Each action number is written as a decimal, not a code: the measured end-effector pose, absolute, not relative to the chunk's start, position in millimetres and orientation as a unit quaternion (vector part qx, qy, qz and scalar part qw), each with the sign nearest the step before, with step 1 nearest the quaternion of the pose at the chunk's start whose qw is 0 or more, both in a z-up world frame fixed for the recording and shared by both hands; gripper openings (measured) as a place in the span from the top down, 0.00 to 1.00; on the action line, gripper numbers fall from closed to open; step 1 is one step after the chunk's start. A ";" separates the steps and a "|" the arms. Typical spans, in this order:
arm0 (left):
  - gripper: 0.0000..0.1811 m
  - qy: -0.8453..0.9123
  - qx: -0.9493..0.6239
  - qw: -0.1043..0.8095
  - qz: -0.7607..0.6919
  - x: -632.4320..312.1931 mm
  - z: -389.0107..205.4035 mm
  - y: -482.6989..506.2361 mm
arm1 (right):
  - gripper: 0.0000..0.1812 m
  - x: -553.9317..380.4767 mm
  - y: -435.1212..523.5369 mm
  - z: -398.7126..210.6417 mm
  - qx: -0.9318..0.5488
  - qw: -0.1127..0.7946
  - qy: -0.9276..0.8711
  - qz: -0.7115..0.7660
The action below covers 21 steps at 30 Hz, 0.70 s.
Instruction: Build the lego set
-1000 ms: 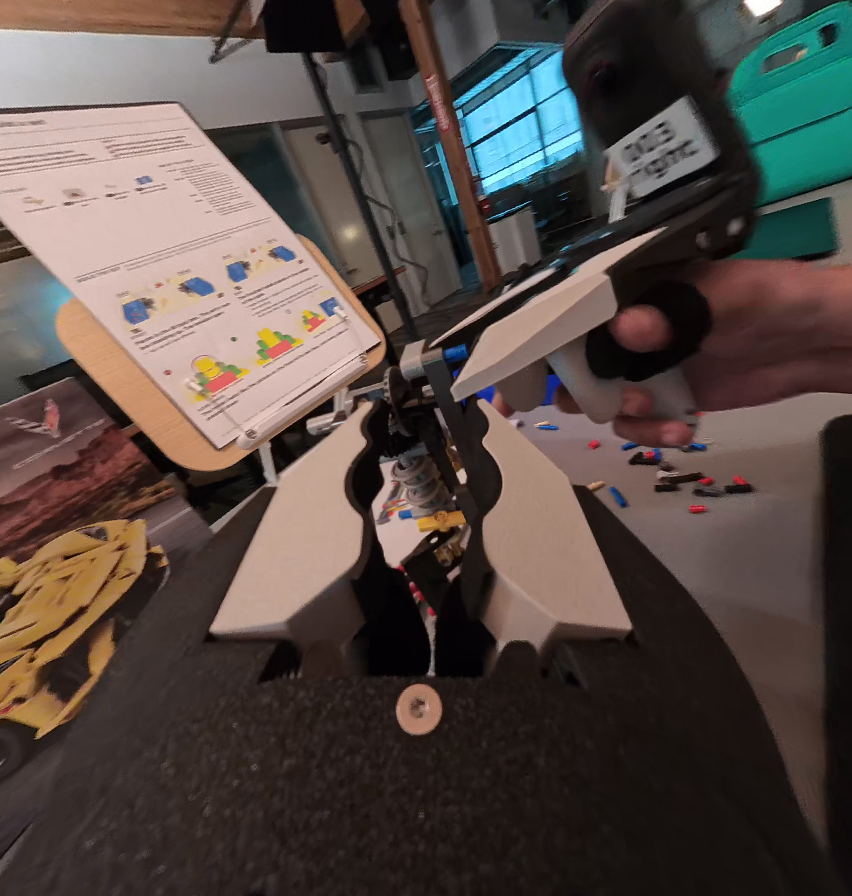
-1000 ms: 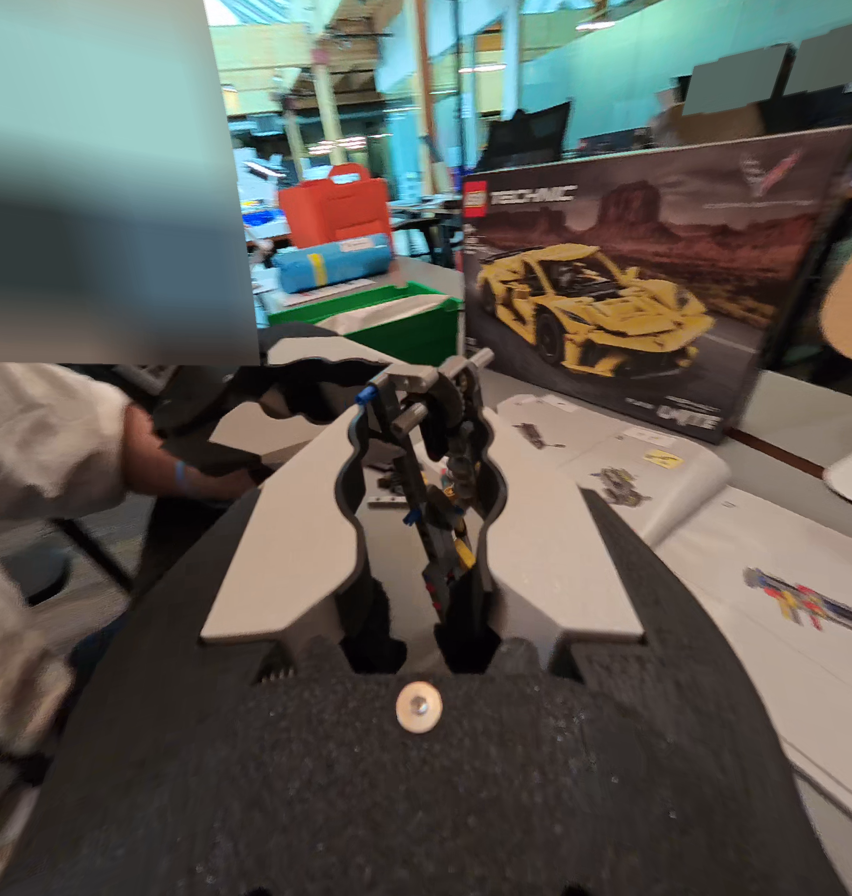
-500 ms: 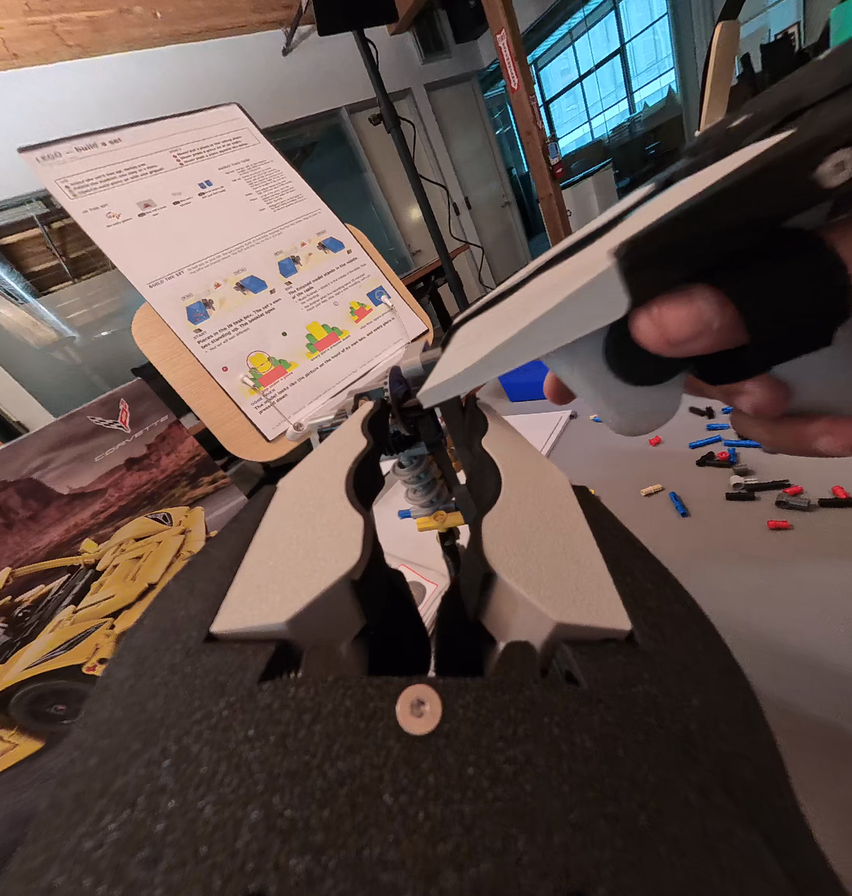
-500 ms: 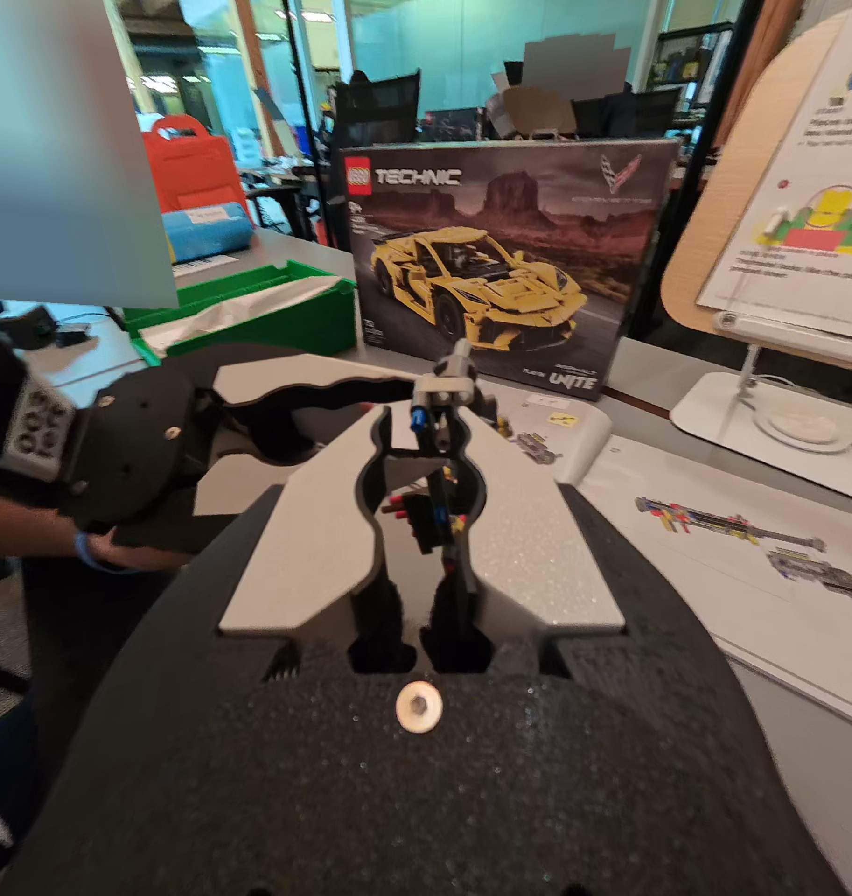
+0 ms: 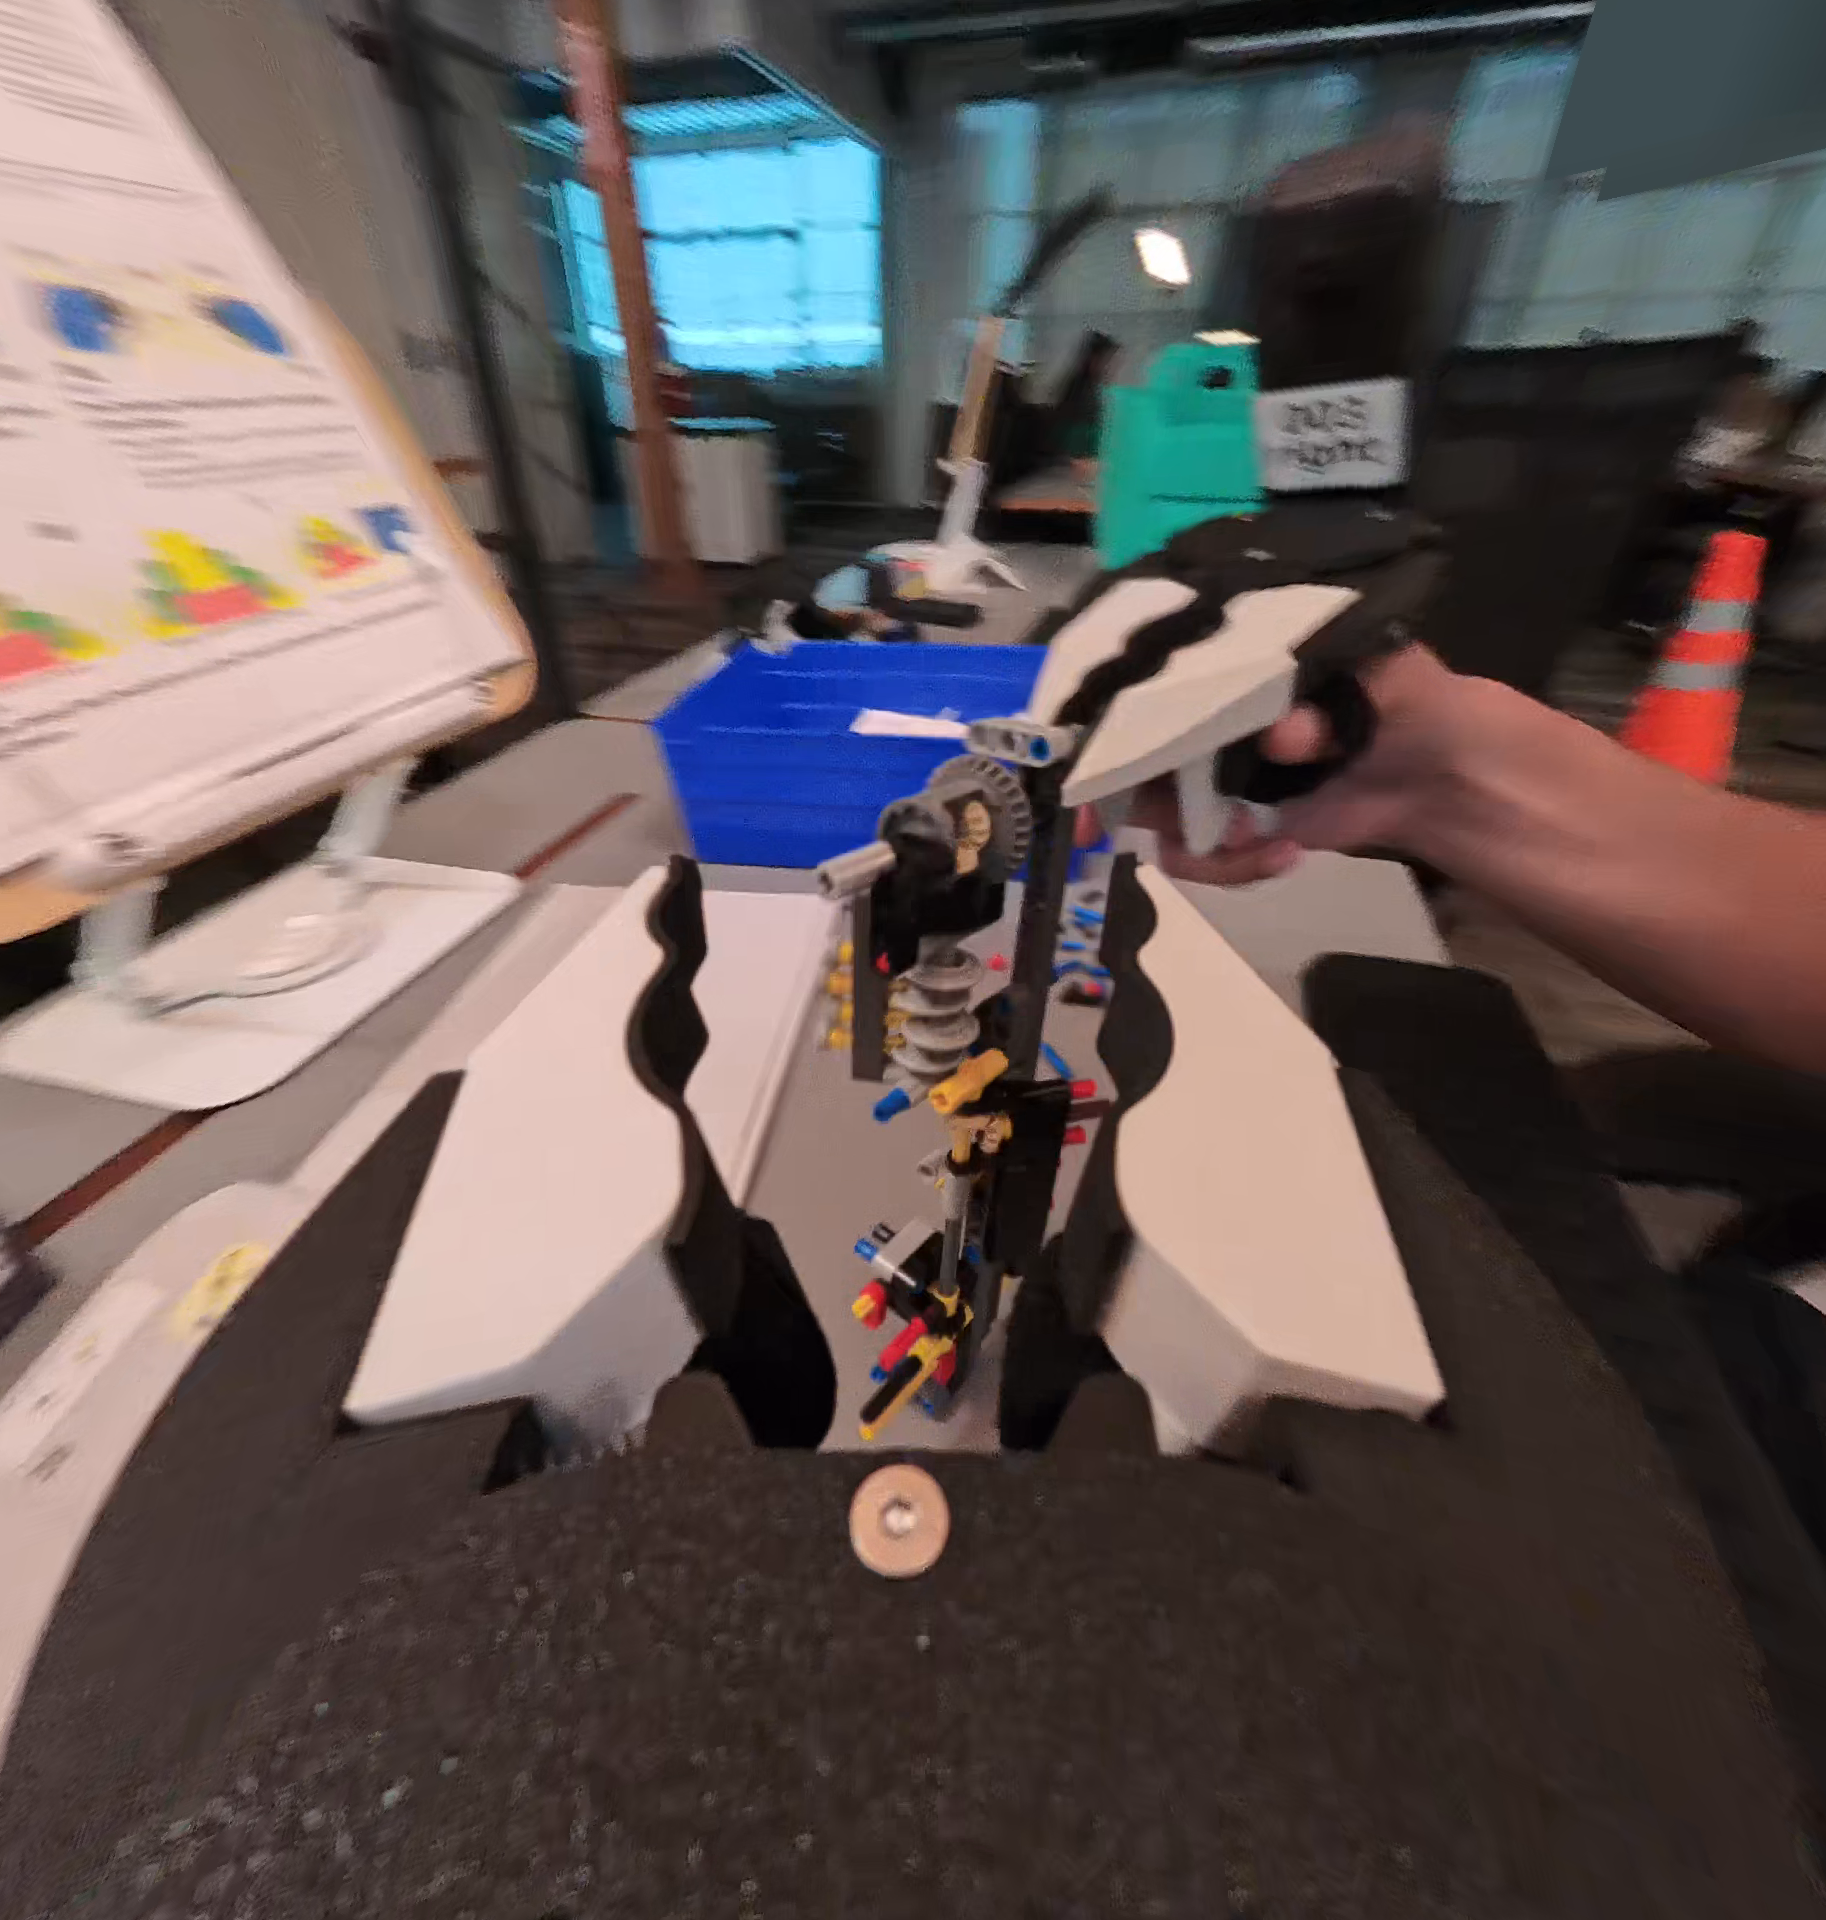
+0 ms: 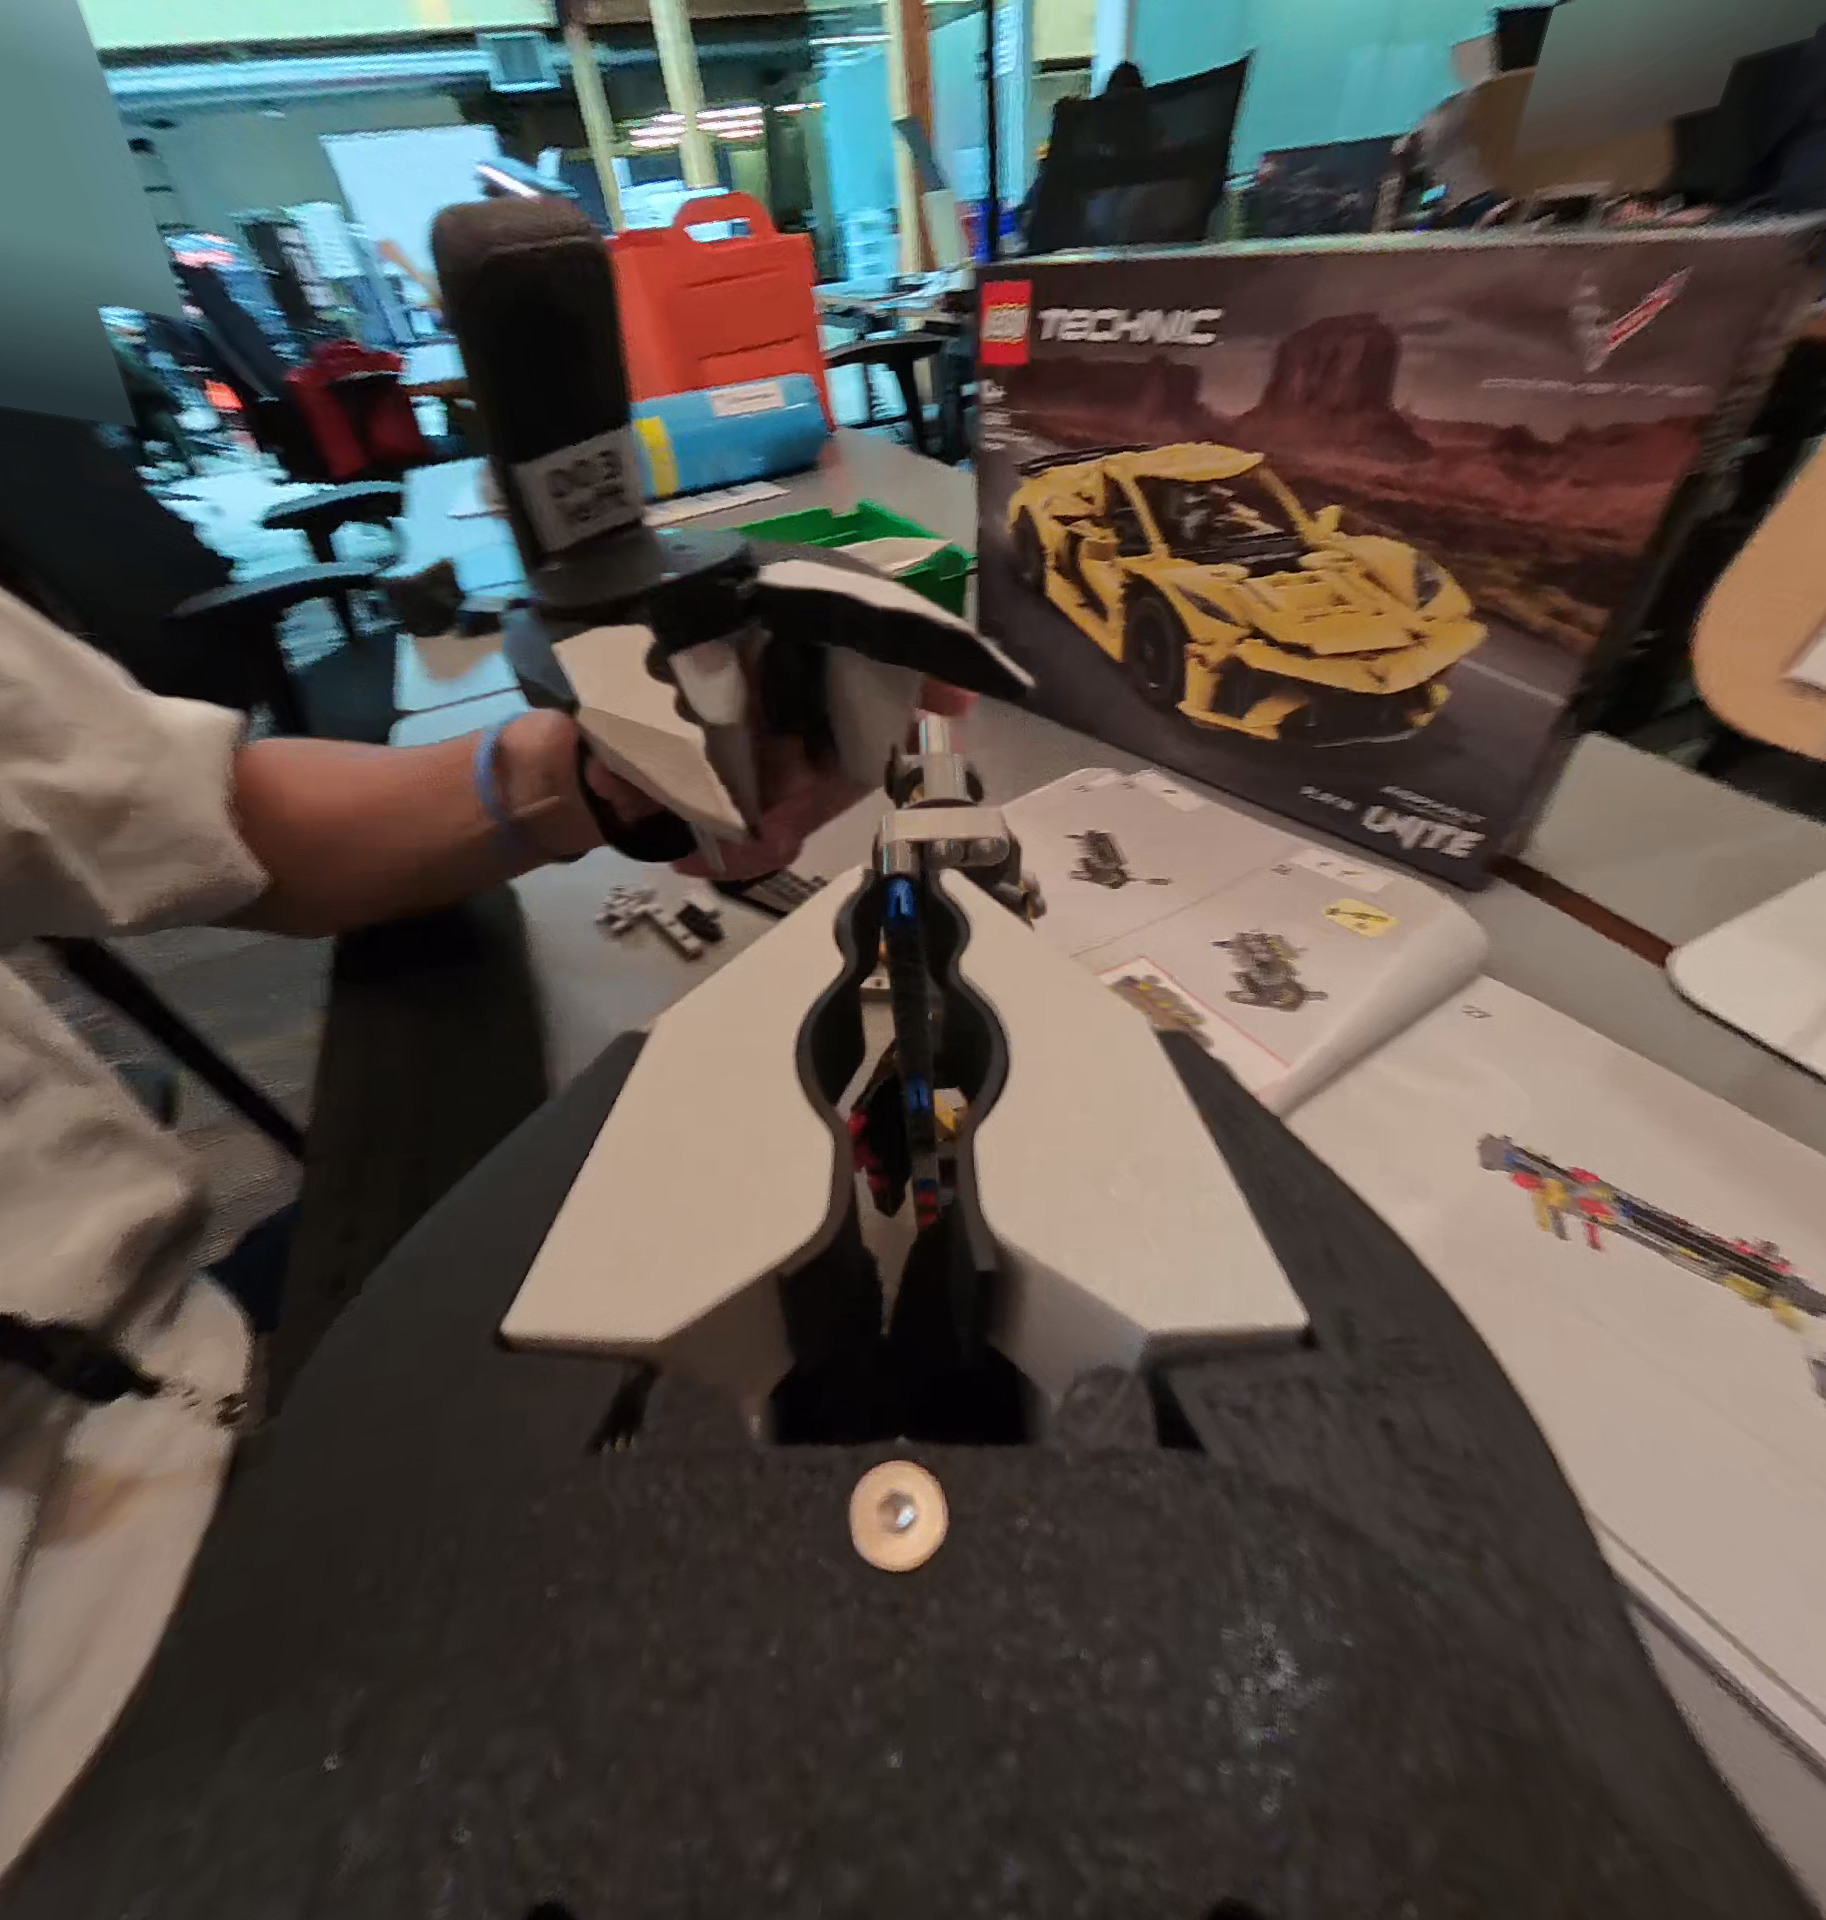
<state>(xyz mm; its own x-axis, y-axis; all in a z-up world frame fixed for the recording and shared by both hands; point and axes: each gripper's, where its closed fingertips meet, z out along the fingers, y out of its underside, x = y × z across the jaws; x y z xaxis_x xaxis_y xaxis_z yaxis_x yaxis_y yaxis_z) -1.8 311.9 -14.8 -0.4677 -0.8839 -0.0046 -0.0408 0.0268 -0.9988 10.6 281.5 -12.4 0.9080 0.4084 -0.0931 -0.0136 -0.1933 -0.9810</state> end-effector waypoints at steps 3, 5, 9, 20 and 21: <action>0.59 0.670 -0.341 0.312 -0.580 5.7 -26.5 302.5 | 0.97 0.3 283.2 -12.0 -0.743 0.607 -0.173 0.223; 0.67 0.677 -0.332 0.293 -0.588 7.8 -30.3 298.7 | 0.96 -3.7 284.7 -11.5 -0.736 0.604 -0.192 0.239; 0.79 0.677 -0.304 0.272 -0.613 -0.5 -29.7 289.1 | 0.96 -12.1 286.4 -10.4 -0.725 0.599 -0.220 0.259; 0.86 0.622 -0.331 0.285 -0.650 -5.6 -29.2 306.0 | 0.90 -2.2 294.4 -9.4 -0.664 0.676 -0.160 0.275; 0.86 0.622 -0.329 0.286 -0.650 -6.2 -29.0 304.2 | 0.90 -4.0 295.9 -10.0 -0.662 0.679 -0.157 0.276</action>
